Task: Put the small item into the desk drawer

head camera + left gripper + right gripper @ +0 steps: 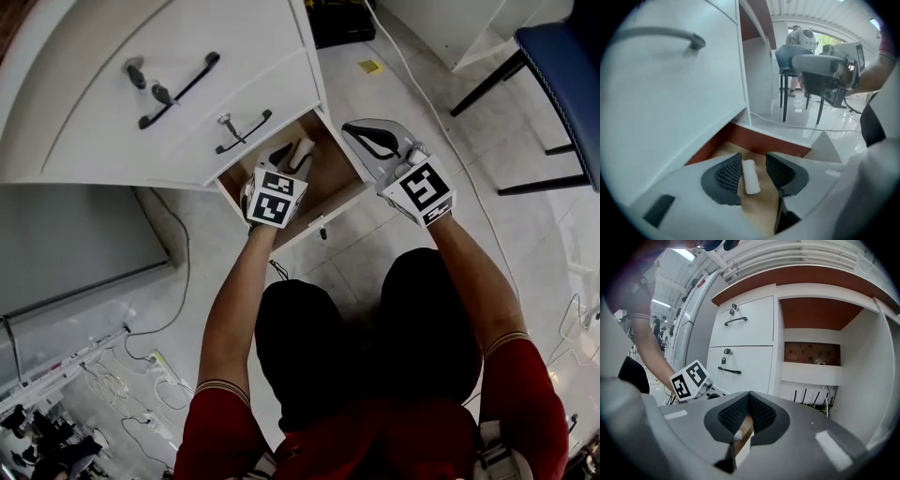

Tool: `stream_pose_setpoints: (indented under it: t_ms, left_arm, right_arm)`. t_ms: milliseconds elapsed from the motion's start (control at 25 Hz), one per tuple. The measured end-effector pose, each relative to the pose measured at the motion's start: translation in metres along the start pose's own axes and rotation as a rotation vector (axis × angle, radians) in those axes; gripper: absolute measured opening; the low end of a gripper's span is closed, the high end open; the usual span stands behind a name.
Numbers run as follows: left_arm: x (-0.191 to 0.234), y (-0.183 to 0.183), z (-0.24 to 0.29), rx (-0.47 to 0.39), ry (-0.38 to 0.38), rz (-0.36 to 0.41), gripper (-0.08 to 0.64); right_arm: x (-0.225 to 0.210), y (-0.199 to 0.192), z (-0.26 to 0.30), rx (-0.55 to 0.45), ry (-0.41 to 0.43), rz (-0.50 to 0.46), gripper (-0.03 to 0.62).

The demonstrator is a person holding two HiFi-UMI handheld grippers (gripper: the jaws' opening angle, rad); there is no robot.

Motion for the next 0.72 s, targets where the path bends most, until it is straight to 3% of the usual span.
stream_pose_setpoints:
  t_ms: [320,720]
  left_arm:
    - [-0.005,0.038,-0.064,-0.199,0.044,0.037,0.006]
    - [-0.028,0.086,-0.16,-0.454,0.035,0.097,0.006]
  right_arm:
    - [0.004,0.017,-0.001,-0.024,0.036,-0.022,0.011]
    - [0.027,0.092,-0.017,-0.122,0.121,-0.029,0.011]
Point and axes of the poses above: the fingertips, and each gripper's own axes: z forward along the fingers, x to its left, y out of its top, the point moved 9 cm from there along -z, backward along the fingers, and after that the axes turned 1 degree about -y, right-handed, at the moved point
